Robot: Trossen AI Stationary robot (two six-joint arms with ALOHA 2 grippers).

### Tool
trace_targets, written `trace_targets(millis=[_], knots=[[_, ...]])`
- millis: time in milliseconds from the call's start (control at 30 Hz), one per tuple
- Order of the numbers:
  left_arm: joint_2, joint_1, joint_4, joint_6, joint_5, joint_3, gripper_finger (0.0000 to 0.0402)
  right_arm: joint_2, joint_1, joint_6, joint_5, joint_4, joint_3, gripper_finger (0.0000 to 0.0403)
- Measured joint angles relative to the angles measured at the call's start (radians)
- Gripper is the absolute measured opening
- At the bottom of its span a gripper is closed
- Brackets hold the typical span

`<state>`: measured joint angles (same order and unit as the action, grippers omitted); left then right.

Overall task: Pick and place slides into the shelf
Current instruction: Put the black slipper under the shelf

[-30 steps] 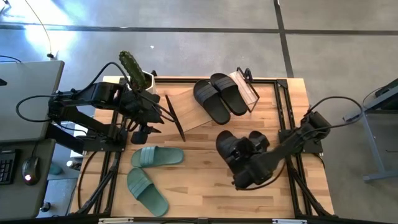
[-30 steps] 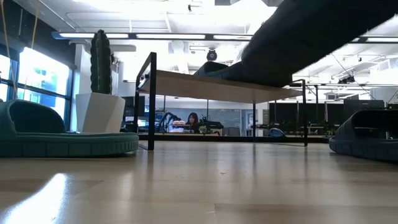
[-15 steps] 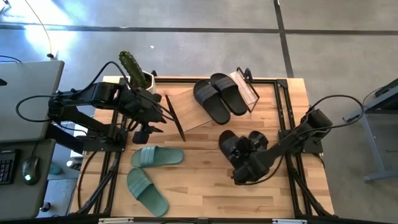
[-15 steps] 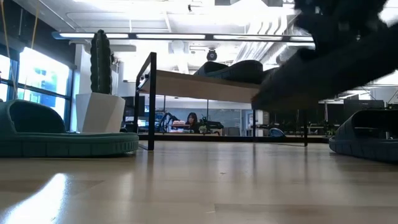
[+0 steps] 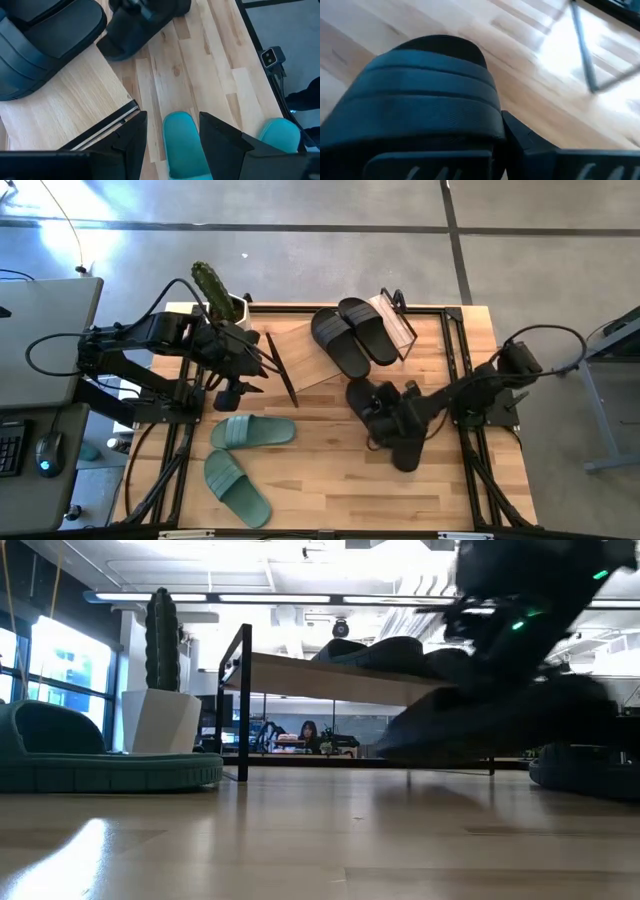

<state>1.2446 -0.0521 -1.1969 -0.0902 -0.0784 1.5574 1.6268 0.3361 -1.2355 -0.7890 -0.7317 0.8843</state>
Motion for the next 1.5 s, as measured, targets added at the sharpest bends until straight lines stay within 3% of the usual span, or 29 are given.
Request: trace_targets(millis=[233,433,700,1167,1500], knots=[[0.000,0.000,0.000,0.009,0.026,0.000,0.0166,0.000,-0.144,0.218,0.006,0.130,-0.035,0.0000],[0.000,0.000,0.000,0.009,0.026,0.000,0.0166,0.002,-0.173,0.291,0.006,0.152,-0.035,0.0000],[0.000,0.000,0.009,0.009,0.026,0.000,0.0166,0.002,-0.173,0.302,0.003,0.160,-0.035,0.0010],[0.000,0.000,0.019,0.010,0.027,0.000,0.0166,0.002,-0.172,0.295,0.011,0.160,-0.035,0.0096],[0.000,0.000,0.018,0.010,0.027,0.000,0.0166,-0.016,-0.162,0.293,0.049,0.160,-0.035,0.0108]])
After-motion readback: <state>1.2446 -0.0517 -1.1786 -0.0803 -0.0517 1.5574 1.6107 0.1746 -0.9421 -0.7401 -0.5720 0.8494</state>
